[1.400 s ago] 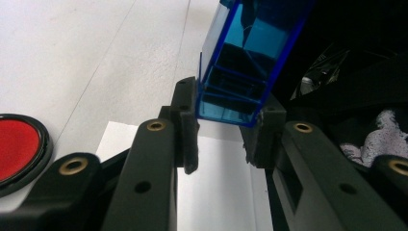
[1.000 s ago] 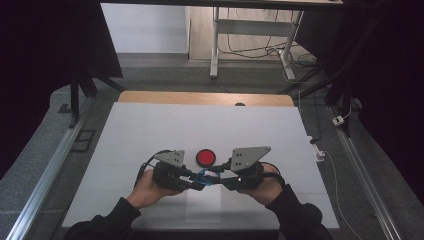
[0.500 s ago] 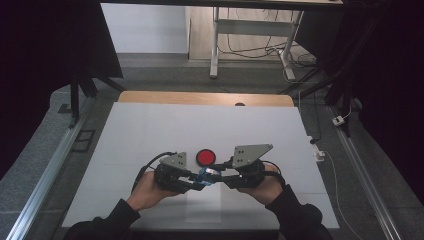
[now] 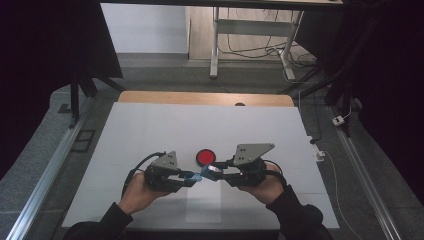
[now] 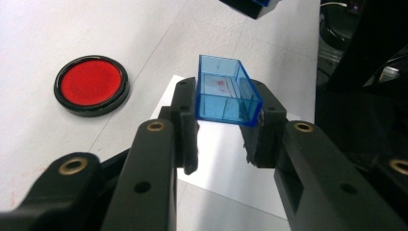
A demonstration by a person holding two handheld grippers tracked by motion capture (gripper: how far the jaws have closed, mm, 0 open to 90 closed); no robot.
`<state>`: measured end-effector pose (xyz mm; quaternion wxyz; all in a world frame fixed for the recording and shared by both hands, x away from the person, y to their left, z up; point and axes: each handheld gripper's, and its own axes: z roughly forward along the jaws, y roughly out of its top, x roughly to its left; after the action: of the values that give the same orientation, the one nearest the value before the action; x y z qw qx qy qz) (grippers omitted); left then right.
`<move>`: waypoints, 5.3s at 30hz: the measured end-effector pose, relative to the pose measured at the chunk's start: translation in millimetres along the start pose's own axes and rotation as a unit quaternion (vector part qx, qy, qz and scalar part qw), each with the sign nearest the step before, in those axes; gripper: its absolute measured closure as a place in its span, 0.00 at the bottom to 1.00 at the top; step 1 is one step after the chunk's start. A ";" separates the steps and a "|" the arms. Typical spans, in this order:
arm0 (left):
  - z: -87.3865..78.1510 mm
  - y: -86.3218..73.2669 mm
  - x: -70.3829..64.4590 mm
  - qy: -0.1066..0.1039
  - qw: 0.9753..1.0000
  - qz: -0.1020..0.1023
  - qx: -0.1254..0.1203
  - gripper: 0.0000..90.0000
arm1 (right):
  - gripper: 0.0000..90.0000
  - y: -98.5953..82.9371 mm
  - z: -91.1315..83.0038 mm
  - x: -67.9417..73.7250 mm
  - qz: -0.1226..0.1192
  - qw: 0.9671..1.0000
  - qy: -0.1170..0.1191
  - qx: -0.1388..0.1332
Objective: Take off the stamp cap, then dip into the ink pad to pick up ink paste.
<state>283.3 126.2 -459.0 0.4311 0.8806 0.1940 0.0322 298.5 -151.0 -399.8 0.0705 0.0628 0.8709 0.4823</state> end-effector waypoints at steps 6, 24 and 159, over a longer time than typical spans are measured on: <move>-11.6 -5.2 -1.0 0.016 1.000 -0.023 -0.010 0.76 | 0.78 -0.5 -0.3 -0.8 0.007 1.000 -0.005 0.004; -42.2 -36.4 -15.0 0.079 0.995 -0.060 -0.013 0.76 | 0.78 -2.1 -1.1 -1.0 0.023 1.000 -0.012 0.012; -104.7 -118.5 -34.2 0.159 0.972 -0.171 0.006 0.76 | 0.78 -26.6 85.4 -90.7 0.116 0.980 -0.101 0.125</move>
<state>191.1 257.3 -481.1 0.3886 0.8205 0.4078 0.0967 402.2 -110.1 -461.6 0.0932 0.2204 0.8996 0.3653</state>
